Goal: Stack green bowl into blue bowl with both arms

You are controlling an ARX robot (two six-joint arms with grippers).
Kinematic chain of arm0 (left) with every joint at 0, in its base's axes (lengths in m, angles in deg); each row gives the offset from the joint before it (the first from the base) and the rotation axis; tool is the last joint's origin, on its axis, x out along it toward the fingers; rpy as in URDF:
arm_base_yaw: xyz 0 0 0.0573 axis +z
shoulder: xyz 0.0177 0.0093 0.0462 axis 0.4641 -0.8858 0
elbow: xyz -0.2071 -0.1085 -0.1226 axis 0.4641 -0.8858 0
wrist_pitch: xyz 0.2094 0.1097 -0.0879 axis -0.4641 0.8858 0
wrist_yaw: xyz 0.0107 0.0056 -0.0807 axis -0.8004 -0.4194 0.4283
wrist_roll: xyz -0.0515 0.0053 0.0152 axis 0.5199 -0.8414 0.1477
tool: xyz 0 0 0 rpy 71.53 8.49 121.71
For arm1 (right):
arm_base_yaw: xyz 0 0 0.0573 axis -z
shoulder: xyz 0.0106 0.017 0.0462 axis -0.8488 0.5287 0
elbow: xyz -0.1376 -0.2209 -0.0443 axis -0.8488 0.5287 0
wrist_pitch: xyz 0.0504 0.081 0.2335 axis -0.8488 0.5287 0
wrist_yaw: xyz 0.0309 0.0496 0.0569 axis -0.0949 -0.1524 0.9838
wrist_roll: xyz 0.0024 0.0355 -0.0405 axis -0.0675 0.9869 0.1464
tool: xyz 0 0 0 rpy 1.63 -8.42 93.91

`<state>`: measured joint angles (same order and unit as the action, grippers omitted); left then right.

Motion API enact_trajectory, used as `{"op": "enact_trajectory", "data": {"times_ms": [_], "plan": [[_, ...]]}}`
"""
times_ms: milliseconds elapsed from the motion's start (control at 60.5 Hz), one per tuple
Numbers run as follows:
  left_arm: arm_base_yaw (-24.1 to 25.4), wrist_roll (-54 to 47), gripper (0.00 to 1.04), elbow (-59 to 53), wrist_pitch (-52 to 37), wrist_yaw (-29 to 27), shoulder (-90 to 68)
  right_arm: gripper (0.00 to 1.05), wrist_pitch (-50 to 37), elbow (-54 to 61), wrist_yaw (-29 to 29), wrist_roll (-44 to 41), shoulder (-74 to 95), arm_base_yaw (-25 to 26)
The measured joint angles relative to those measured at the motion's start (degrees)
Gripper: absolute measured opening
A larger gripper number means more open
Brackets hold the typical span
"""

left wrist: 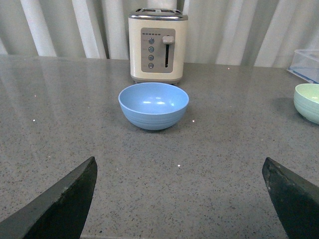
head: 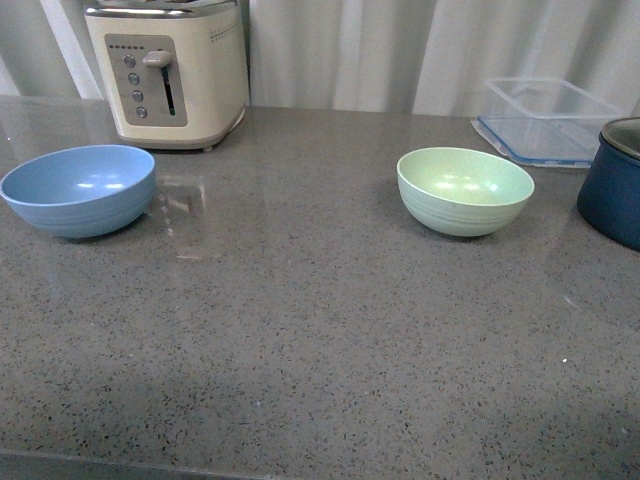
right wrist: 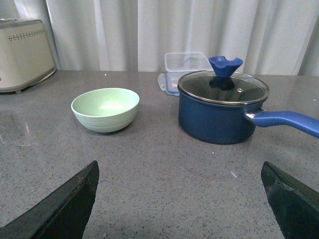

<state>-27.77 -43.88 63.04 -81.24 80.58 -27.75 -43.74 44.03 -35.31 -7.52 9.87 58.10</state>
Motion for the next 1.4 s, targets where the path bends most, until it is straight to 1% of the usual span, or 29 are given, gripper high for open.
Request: {"op": "enact_trajectory", "data": {"times_ms": [628, 645, 661, 678, 711, 727, 744, 793, 826, 893, 959, 1107, 1207, 1223, 1273, 1306, 1405], "plan": [[0.0, 0.0, 0.98, 0.0, 0.0, -0.1, 0.0, 0.95, 0.0, 0.0, 0.0, 0.0, 0.0, 0.0], [-0.3, -0.1, 0.98, 0.1, 0.1, -1.2, -0.2, 0.95, 0.0, 0.0, 0.0, 0.0, 0.0, 0.0], [-1.5, -0.1, 0.98, 0.2, 0.8, -5.2, -1.0, 0.95, 0.0, 0.0, 0.0, 0.0, 0.0, 0.0], [-2.3, -0.4, 0.98, 0.4, 1.2, -8.0, -1.5, 0.95, 0.0, 0.0, 0.0, 0.0, 0.0, 0.0], [-5.8, -0.4, 0.98, 1.1, 1.6, -18.3, -4.5, 0.95, 0.0, 0.0, 0.0, 0.0, 0.0, 0.0], [-6.5, -0.2, 0.98, 1.4, 1.6, -20.6, -5.4, 0.95, 0.0, 0.0, 0.0, 0.0, 0.0, 0.0], [-7.5, 0.0, 0.98, 1.9, 1.6, -24.9, -7.2, 0.95, 0.0, 0.0, 0.0, 0.0, 0.0, 0.0], [-8.4, 0.0, 0.98, 3.0, 0.5, -31.8, -10.9, 0.95, 0.0, 0.0, 0.0, 0.0, 0.0, 0.0], [-8.1, 0.2, 0.98, 4.1, 0.2, -33.1, -12.8, 0.95, 0.0, 0.0, 0.0, 0.0, 0.0, 0.0], [-6.2, 1.7, 0.98, 7.2, 0.2, -31.5, -16.3, 0.95, 0.0, 0.0, 0.0, 0.0, 0.0, 0.0], [-3.6, 3.5, 0.98, 11.9, 0.2, -27.3, -20.4, 0.95, 0.0, 0.0, 0.1, 0.0, 0.0, 0.0], [0.5, 6.0, 0.98, 21.5, 0.3, -18.8, -30.1, 0.95, 0.0, 0.0, 0.0, 0.0, 0.0, 0.0], [2.9, 6.4, 0.98, 26.7, -1.5, -15.2, -36.2, 0.95, 0.0, 0.0, 0.0, 0.0, 0.0, 0.0], [4.0, 7.2, 0.98, 28.8, -1.2, -13.7, -38.3, 0.95, 0.0, 0.0, 0.0, 0.0, 0.0, 0.0], [5.4, 8.7, 0.98, 32.9, -0.8, -11.3, -42.7, 0.95, 0.0, 0.0, 0.0, 0.0, 0.0, 0.0], [6.3, 9.9, 0.98, 35.7, 0.2, -8.5, -45.5, 0.95, 0.0, 0.0, 0.0, 0.0, 0.0, 0.0], [7.4, 12.5, 0.98, 41.7, 2.4, -5.1, -52.1, 0.95, 0.0, 0.0, 0.0, 0.0, 0.0, 0.0]]}}
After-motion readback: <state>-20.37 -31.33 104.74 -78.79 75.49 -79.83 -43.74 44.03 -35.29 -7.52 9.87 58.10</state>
